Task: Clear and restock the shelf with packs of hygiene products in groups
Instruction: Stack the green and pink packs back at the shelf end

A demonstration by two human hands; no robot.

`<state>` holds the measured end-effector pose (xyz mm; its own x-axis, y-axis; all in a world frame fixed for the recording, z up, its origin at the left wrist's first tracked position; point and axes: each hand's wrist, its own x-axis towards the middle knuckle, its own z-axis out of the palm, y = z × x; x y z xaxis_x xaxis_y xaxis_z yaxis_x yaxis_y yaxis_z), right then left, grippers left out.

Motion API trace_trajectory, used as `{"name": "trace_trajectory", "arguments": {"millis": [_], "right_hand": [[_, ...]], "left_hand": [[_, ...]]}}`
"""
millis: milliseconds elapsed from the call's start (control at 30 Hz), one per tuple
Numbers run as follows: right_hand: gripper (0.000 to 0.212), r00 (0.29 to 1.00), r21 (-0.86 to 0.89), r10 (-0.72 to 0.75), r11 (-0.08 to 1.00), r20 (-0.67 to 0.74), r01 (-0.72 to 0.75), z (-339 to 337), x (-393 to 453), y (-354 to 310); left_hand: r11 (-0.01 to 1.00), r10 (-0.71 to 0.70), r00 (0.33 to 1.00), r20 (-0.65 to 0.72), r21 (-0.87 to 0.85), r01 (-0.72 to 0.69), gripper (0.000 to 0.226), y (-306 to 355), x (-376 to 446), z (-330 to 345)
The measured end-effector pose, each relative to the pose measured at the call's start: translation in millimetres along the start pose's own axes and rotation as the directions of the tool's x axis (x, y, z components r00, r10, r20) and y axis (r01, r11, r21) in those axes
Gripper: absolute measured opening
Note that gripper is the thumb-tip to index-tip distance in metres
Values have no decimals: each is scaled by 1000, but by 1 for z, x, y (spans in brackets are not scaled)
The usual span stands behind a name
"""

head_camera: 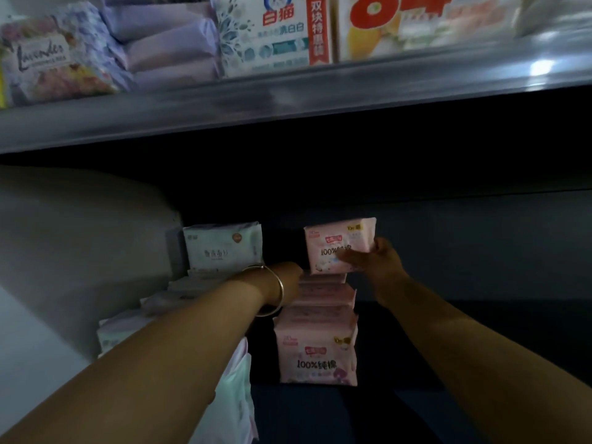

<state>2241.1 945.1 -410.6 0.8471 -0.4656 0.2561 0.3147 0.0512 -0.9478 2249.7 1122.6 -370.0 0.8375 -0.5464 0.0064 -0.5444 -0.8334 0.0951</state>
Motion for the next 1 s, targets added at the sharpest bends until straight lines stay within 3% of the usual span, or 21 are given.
{"name": "trace_trajectory", "arguments": {"millis": [67, 167, 300, 467, 633, 800, 1000], "right_hand": [[56, 999, 7, -10, 1000, 40, 9, 7, 10, 5], [78, 994, -97, 38, 995, 103, -28, 14, 25, 24], [43, 991, -292, 87, 955, 102, -53, 18, 27, 32], [44, 989, -363, 123, 928, 82, -86, 24, 31, 27], [19, 985, -394, 134, 915, 106, -82, 26, 30, 22], [25, 984, -423, 170, 897, 57, -131, 28, 29, 25], [28, 989, -525, 149, 843, 16, -119, 19, 10, 13]], "left_hand": [[1000, 28, 998, 53, 14, -28, 34, 0, 6, 2], [995, 95, 989, 116, 6, -96, 34, -2, 11, 10], [995, 67, 986, 154, 58, -77, 36, -13, 19, 19], [986, 49, 984, 173, 151, -76, 40, -13, 24, 25], [972, 35, 986, 161, 222, -71, 33, -20, 28, 27], [957, 17, 999, 43, 290, -29, 38, -21, 26, 30], [982, 124, 988, 93, 129, -135, 26, -11, 15, 24]]}}
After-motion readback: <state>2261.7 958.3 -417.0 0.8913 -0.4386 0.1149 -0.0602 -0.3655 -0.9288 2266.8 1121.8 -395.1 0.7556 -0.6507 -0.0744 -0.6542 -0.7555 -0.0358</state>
